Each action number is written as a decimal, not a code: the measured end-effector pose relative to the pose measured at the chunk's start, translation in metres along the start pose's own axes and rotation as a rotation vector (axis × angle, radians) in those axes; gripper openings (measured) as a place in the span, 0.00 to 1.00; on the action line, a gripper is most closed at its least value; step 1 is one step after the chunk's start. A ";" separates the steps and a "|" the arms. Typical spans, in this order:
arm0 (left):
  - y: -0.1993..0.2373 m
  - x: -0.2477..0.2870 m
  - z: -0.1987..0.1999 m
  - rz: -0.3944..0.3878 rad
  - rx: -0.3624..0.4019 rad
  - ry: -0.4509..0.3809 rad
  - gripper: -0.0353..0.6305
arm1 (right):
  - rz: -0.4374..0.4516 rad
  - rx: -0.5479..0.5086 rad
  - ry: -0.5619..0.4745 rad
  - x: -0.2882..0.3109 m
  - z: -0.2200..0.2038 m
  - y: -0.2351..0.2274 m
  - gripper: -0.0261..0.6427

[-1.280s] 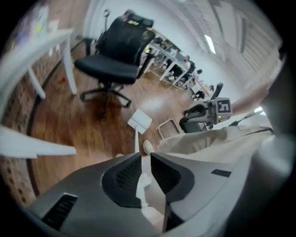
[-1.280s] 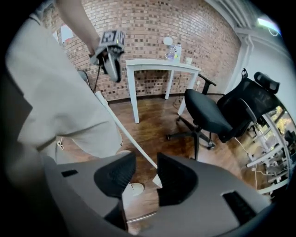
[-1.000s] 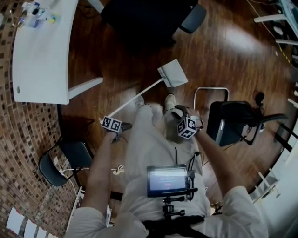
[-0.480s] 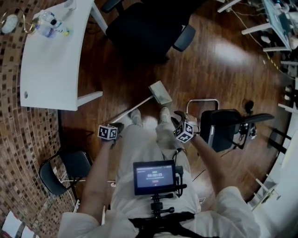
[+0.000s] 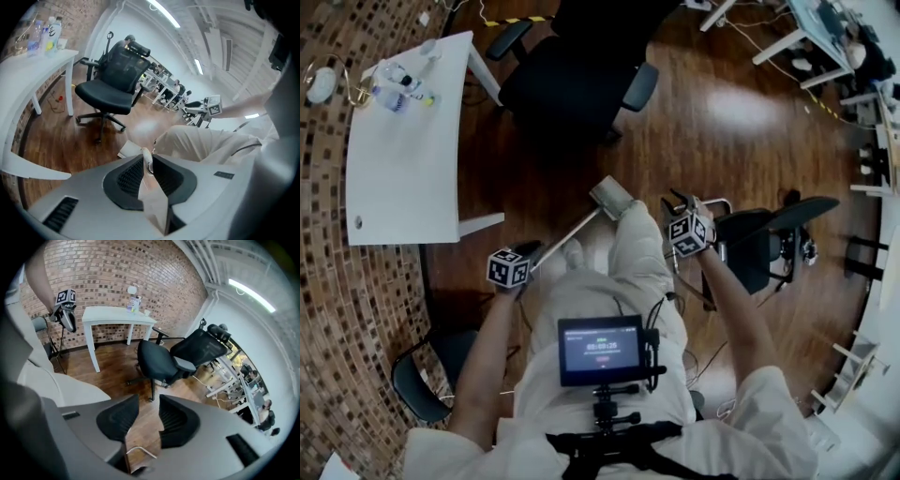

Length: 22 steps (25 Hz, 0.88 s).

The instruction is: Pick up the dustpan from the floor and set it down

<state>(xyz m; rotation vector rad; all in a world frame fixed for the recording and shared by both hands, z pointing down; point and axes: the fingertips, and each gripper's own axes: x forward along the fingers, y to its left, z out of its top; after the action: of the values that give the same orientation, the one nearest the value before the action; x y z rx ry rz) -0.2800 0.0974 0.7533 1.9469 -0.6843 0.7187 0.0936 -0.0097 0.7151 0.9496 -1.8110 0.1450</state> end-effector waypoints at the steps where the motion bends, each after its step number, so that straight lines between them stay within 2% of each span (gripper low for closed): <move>1: -0.007 -0.008 0.006 -0.004 0.018 -0.011 0.14 | -0.009 0.016 0.015 -0.004 -0.008 -0.003 0.28; 6: -0.018 -0.063 0.057 0.011 0.076 -0.093 0.14 | 0.004 0.028 0.093 -0.009 -0.036 0.005 0.28; 9: -0.012 -0.092 0.087 0.022 0.077 -0.163 0.14 | 0.054 0.043 0.144 -0.008 -0.048 0.018 0.28; 12: 0.008 -0.101 0.099 0.048 0.050 -0.191 0.14 | 0.172 -0.028 0.171 -0.009 -0.048 0.044 0.28; 14: 0.021 -0.099 0.103 0.075 0.033 -0.194 0.14 | 0.279 -0.129 0.178 -0.007 -0.052 0.070 0.39; 15: 0.026 -0.096 0.103 0.089 0.019 -0.195 0.14 | 0.302 -0.156 0.177 -0.004 -0.057 0.079 0.34; 16: 0.029 -0.094 0.101 0.101 -0.002 -0.199 0.14 | 0.308 -0.153 0.173 -0.002 -0.060 0.084 0.20; 19: 0.027 -0.085 0.093 0.111 -0.077 -0.209 0.14 | 0.330 -0.089 0.134 0.004 -0.057 0.090 0.20; 22: 0.011 -0.067 0.091 0.098 -0.082 -0.183 0.14 | 0.334 -0.074 0.124 0.009 -0.057 0.082 0.22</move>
<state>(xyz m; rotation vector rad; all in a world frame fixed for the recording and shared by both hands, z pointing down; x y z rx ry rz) -0.3143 0.0232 0.6744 1.9290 -0.9123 0.5666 0.0796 0.0697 0.7747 0.5675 -1.8343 0.3351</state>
